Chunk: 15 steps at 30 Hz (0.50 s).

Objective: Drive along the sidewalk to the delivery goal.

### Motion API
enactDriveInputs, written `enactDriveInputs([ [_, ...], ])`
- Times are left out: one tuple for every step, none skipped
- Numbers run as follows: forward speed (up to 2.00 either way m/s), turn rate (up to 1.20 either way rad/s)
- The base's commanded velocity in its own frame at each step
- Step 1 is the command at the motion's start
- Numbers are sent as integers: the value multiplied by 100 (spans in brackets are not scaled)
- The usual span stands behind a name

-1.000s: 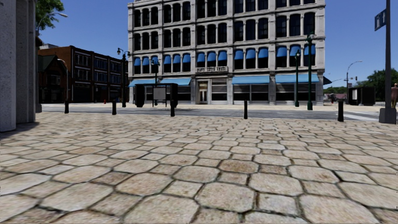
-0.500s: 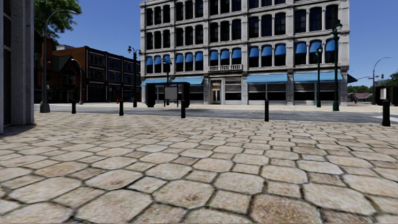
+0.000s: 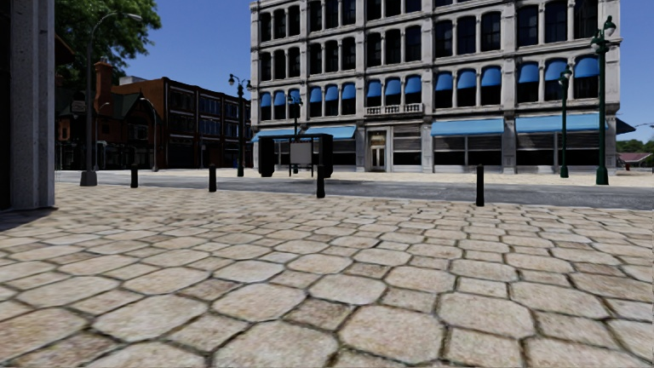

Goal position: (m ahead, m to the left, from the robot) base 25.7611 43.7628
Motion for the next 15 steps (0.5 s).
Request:
enactDriveInputs([
  [169,30],
  [169,34],
  [169,36],
  [169,38],
  [169,38],
  [169,38],
  [169,39],
  [169,39],
  [169,40],
  [169,40],
  [169,40],
  [169,40],
  [169,40],
  [169,40],
  [171,40],
])
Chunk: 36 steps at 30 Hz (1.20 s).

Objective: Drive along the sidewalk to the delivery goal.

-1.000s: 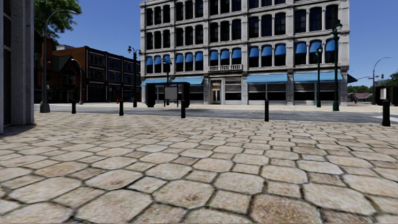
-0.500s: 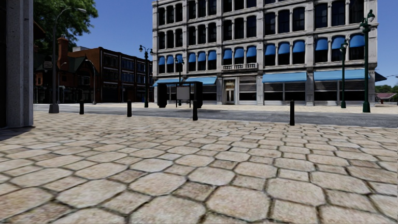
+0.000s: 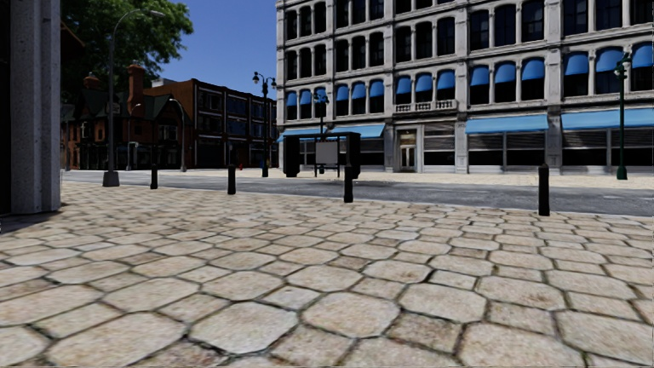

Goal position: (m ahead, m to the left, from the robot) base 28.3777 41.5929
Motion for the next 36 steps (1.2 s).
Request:
enactDriveInputs([
  [171,40],
  [173,40],
  [173,40],
  [173,41],
  [173,42],
  [173,42],
  [173,44],
  [173,45],
  [173,47],
  [173,48],
  [173,48],
  [173,49],
  [173,49],
  [174,49],
  [175,49],
  [175,49],
  [176,49],
  [178,49],
  [187,49],
  [200,49],
  [200,49],
  [200,49],
  [200,49],
  [200,49],
  [200,49],
  [200,49],
  [200,49],
  [200,49],
  [200,49],
  [200,49],
  [200,49],
  [200,49],
  [200,49],
  [200,49],
  [200,49],
  [200,49],
])
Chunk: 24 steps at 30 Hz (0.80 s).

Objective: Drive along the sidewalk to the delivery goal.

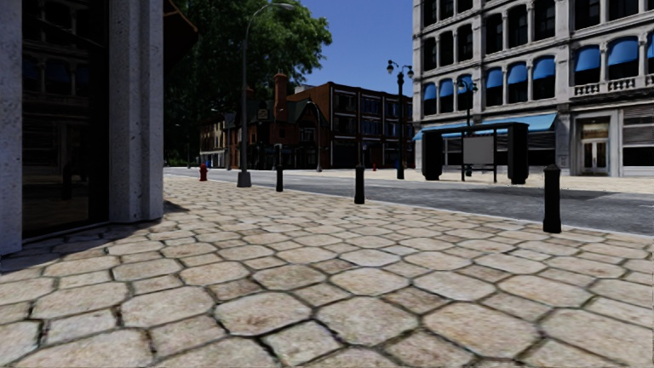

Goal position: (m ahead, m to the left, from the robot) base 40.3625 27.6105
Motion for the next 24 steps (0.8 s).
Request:
enactDriveInputs([
  [200,49],
  [200,48],
  [200,48],
  [200,48],
  [200,48],
  [200,48],
  [200,48],
  [200,48],
  [200,48],
  [200,48],
  [200,48],
  [200,48],
  [200,40],
  [200,36],
  [200,35],
  [200,34],
  [200,28],
  [200,28],
  [200,19],
  [200,0],
  [200,0],
  [200,0],
  [200,0],
  [200,0],
])
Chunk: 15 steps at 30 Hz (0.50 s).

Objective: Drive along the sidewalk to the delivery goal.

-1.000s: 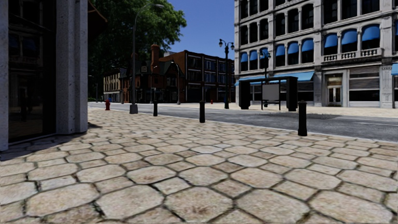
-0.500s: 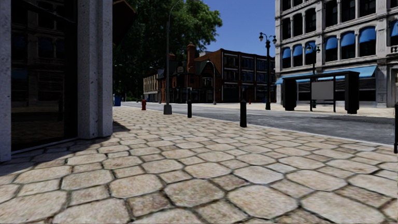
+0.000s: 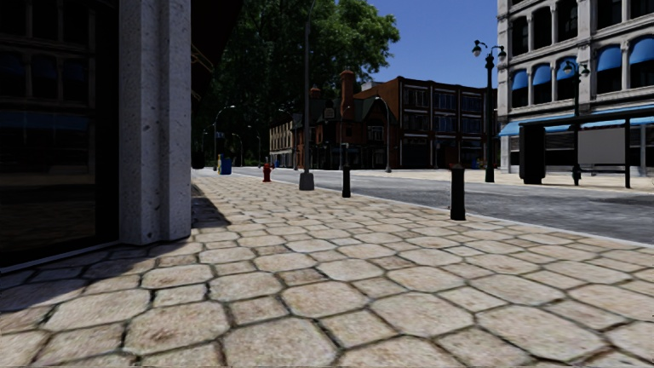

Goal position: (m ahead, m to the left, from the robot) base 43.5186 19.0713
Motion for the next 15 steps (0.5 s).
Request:
enactDriveInputs([
  [200,0],
  [200,0],
  [200,0],
  [200,0],
  [200,0],
  [200,0],
  [200,0],
  [200,0],
  [200,0],
  [200,0],
  [200,0],
  [200,3],
  [200,12],
  [200,12],
  [200,15],
])
